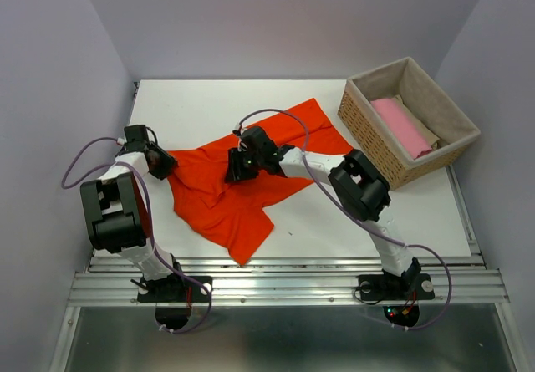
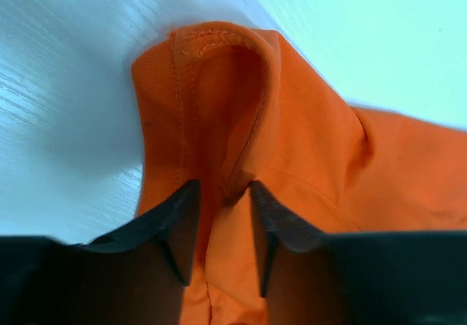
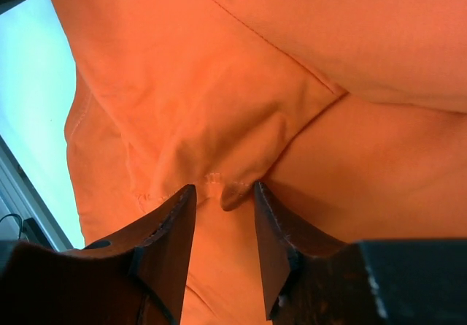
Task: Roll the t-shirts
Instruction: Fold the T-shirt at the center of the board.
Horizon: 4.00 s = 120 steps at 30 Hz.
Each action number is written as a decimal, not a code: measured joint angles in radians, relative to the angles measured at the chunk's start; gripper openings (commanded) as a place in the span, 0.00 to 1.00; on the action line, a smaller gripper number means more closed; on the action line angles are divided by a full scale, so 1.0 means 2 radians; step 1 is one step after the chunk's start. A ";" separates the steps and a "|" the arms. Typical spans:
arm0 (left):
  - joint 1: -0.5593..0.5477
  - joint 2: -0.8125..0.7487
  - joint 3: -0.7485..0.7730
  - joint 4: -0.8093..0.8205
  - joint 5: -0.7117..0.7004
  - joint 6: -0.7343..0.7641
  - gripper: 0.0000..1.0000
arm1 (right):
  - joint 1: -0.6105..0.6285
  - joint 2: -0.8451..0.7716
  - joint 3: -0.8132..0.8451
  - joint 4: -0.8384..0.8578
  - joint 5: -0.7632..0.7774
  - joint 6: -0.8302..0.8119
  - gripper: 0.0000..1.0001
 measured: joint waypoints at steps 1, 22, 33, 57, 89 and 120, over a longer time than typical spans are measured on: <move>0.000 0.002 0.000 0.000 0.000 -0.001 0.34 | 0.000 0.002 0.003 0.000 0.000 0.000 0.38; 0.000 0.007 0.006 -0.001 0.002 -0.001 0.00 | 0.003 0.028 0.036 -0.034 0.021 -0.008 0.01; 0.000 -0.055 -0.009 -0.021 0.002 0.000 0.00 | 0.003 -0.025 -0.019 -0.018 0.053 -0.004 0.01; 0.000 -0.157 -0.115 -0.049 -0.013 -0.036 0.06 | 0.003 -0.065 -0.106 0.008 0.081 0.008 0.06; 0.006 -0.010 -0.014 -0.033 -0.085 -0.022 0.32 | -0.164 0.016 0.103 -0.037 0.104 -0.051 0.43; 0.012 0.004 -0.002 -0.030 -0.103 -0.035 0.72 | -0.233 0.100 0.177 -0.046 0.100 -0.039 0.63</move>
